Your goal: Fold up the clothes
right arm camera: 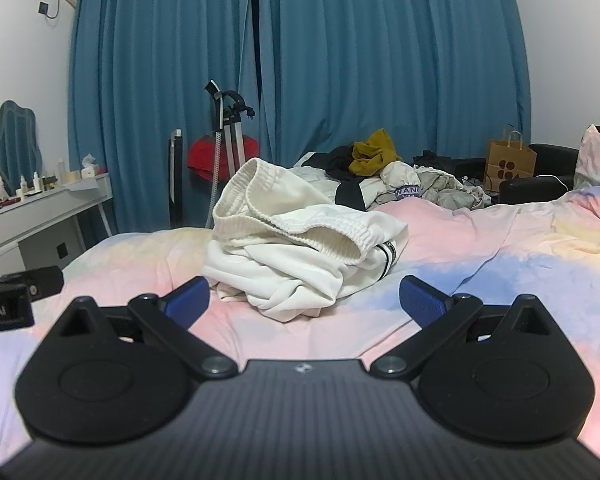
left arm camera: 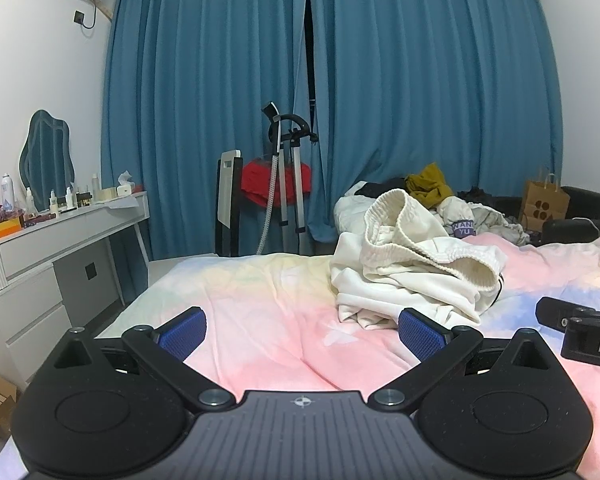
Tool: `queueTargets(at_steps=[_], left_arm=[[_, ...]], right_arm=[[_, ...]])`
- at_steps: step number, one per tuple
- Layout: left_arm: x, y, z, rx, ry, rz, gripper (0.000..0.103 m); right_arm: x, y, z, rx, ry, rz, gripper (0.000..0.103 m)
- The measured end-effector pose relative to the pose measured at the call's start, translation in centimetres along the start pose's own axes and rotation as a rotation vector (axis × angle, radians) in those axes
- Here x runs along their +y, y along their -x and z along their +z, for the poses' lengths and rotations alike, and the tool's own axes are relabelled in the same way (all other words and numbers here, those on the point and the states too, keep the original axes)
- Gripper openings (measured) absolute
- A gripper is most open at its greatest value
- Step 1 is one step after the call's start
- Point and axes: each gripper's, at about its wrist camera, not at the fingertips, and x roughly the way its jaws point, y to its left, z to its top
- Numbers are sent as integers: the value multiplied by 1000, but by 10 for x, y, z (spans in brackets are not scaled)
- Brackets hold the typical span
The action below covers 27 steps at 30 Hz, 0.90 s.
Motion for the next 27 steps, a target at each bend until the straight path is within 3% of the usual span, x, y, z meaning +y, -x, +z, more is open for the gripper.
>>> queueTargets(at_steps=[21, 27], left_arm=[[5, 0, -2, -5, 46, -68, 103], [7, -2, -1, 4, 73, -103, 103]], right_arm=[[-3, 0, 0, 4, -22, 31, 103], [-2, 2, 1, 4, -26, -14, 103]])
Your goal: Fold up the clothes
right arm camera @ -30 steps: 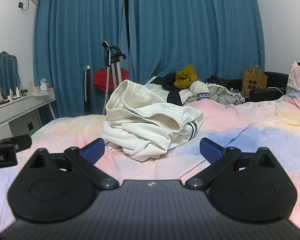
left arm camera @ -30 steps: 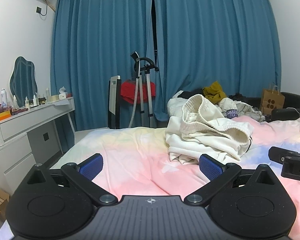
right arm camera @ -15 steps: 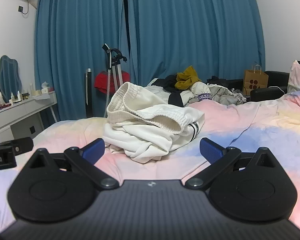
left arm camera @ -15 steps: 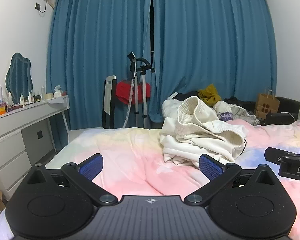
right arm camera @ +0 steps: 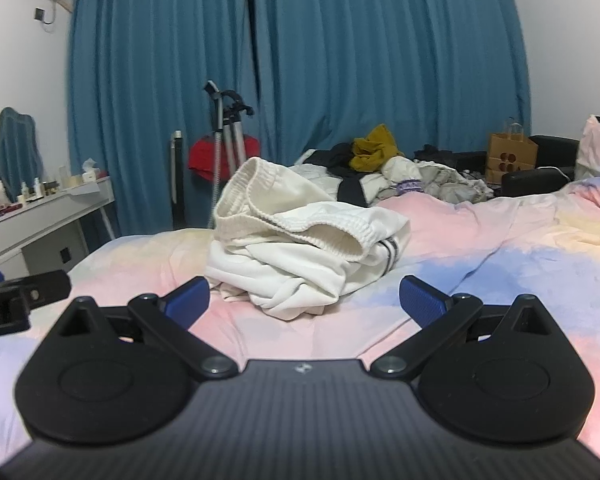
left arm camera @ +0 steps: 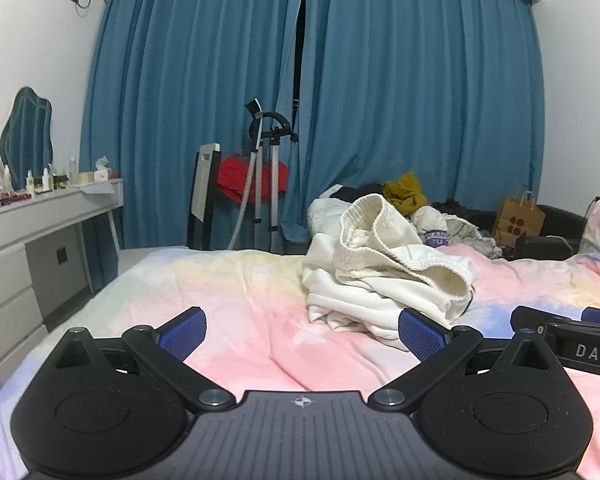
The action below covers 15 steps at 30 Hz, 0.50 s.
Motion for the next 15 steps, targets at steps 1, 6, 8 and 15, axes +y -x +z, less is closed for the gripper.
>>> queueTargets(at_steps=[1, 6, 8, 15], left_arm=[[0, 0, 0, 0, 2, -3, 103], [-3, -1, 1, -4, -7, -12, 103], [-4, 0, 1, -13, -15, -7, 103], [-1, -8, 23, -4, -36, -21, 103]], right_arm=[[0, 0, 0, 0, -3, -14, 103], [-7, -2, 1, 10, -49, 24, 103], [-10, -1, 1, 5, -70, 41, 103], [-27, -19, 4, 43, -155, 31, 101]])
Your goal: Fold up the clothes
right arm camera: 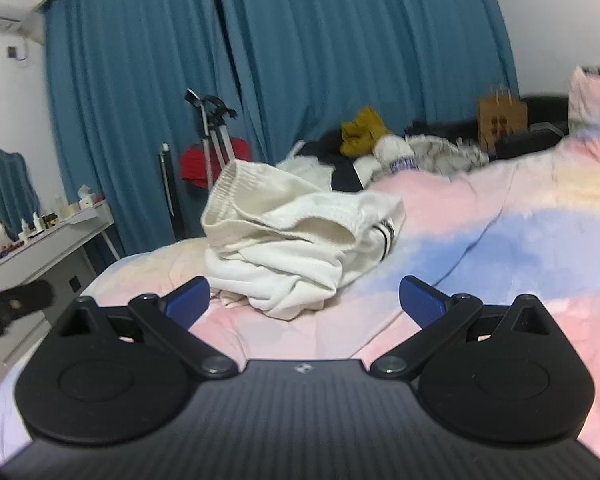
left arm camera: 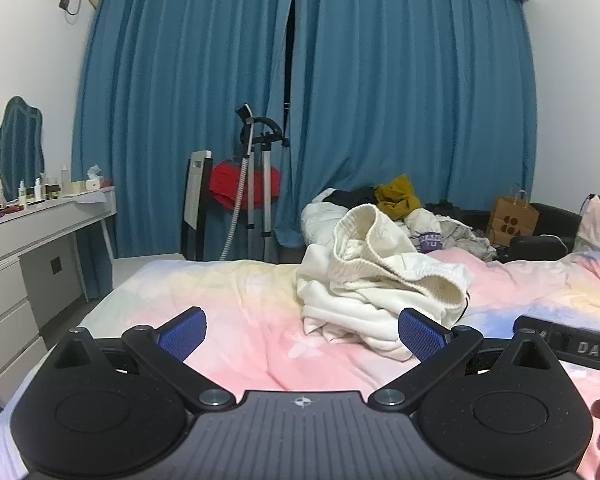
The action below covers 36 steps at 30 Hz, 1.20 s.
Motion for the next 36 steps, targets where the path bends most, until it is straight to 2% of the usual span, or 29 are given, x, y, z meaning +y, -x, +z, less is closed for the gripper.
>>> queueTargets(at_steps=[3, 5, 7, 8, 11, 15, 17, 18, 19, 23, 24, 25, 26, 27, 30, 33, 36], left_arm=[[6, -14, 10, 1, -29, -6, 103], [12, -26, 11, -5, -39, -6, 103], [19, -40, 6, -6, -24, -4, 103], [23, -47, 2, -4, 0, -9, 103], [36, -71, -10, 36, 69, -38, 103], [44, -98, -22, 63, 91, -53, 103], [47, -111, -27, 62, 102, -55, 103], [48, -118, -30, 68, 108, -58, 103], [49, -125, -33, 74, 115, -60, 103], [50, -141, -41, 88, 132, -60, 103], [50, -143, -42, 89, 132, -61, 103], [50, -146, -43, 94, 136, -66, 103], [50, -146, -44, 95, 140, -72, 103], [50, -146, -44, 93, 143, -79, 103], [45, -142, -40, 76, 138, -88, 103], [42, -132, -34, 47, 134, -102, 103], [40, -118, -27, 13, 139, -139, 103]], right_arm=[[-5, -27, 15, 19, -7, -16, 93], [-10, -56, 22, 35, -4, -31, 93], [-16, -89, 27, 56, 0, -52, 81], [-19, -106, 30, 67, 3, -62, 78], [-31, -154, 33, 94, -5, -86, 74], [-46, -206, 26, 92, -28, -78, 71], [-49, -226, 23, 95, 2, -88, 63], [-52, -234, 22, 92, 9, -93, 53], [-57, -238, 22, 70, -11, -82, 46], [-69, -243, 23, -21, -52, -23, 42], [-71, -244, 24, -30, -60, -7, 37], [-72, -243, 24, -25, -74, 11, 32], [-71, -241, 25, -19, -73, 6, 31], [-70, -239, 26, -12, -71, 1, 24], [-65, -231, 30, 4, -65, -13, 17], [-63, -205, 37, -32, -69, -2, 13], [-50, -160, 44, -64, -62, 31, 12]])
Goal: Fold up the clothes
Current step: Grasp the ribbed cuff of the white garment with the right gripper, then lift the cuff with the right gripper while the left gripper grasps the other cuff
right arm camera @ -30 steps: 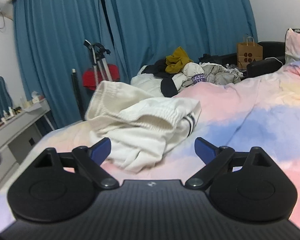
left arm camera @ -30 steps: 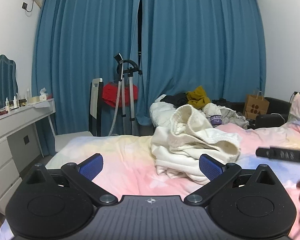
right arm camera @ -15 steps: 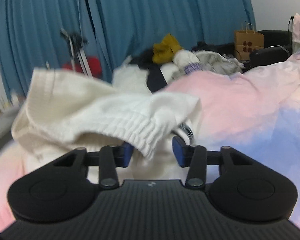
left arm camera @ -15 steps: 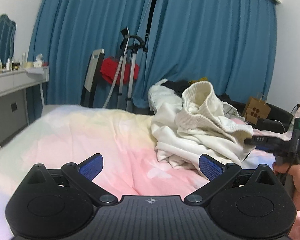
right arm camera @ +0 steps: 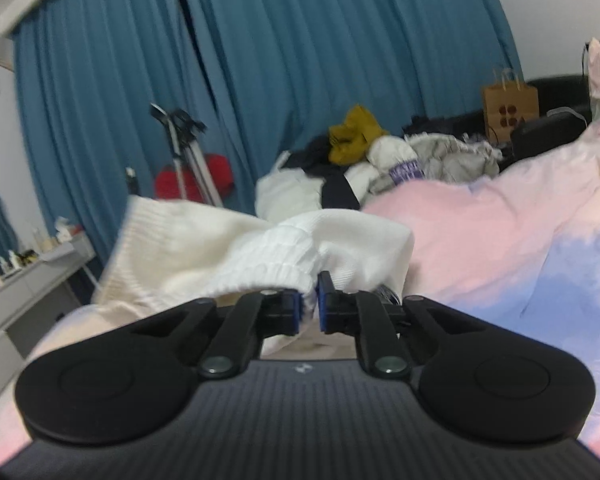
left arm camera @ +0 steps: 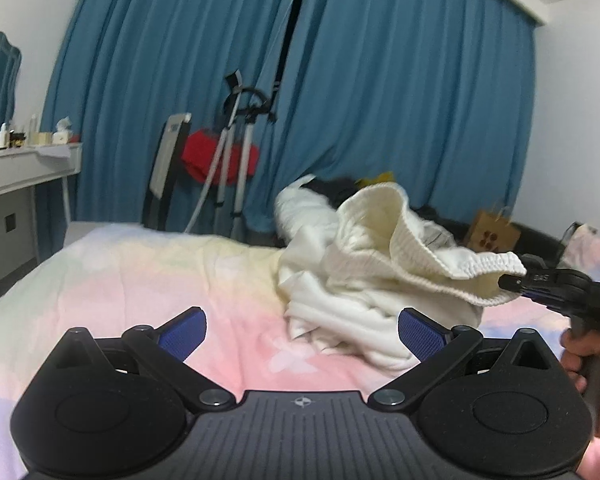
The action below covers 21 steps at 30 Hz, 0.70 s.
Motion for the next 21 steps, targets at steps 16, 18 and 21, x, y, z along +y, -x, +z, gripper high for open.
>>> queueTargets(at_steps=[16, 18, 21], left_arm=[[9, 76, 16, -57, 81, -158, 103], [6, 71, 12, -34, 62, -158, 103], [-2, 62, 3, 0, 8, -147, 103]], right_arm=[[59, 178, -85, 323, -107, 2, 10], [52, 168, -108, 438, -157, -12, 10], [52, 165, -109, 434, -170, -21, 10]])
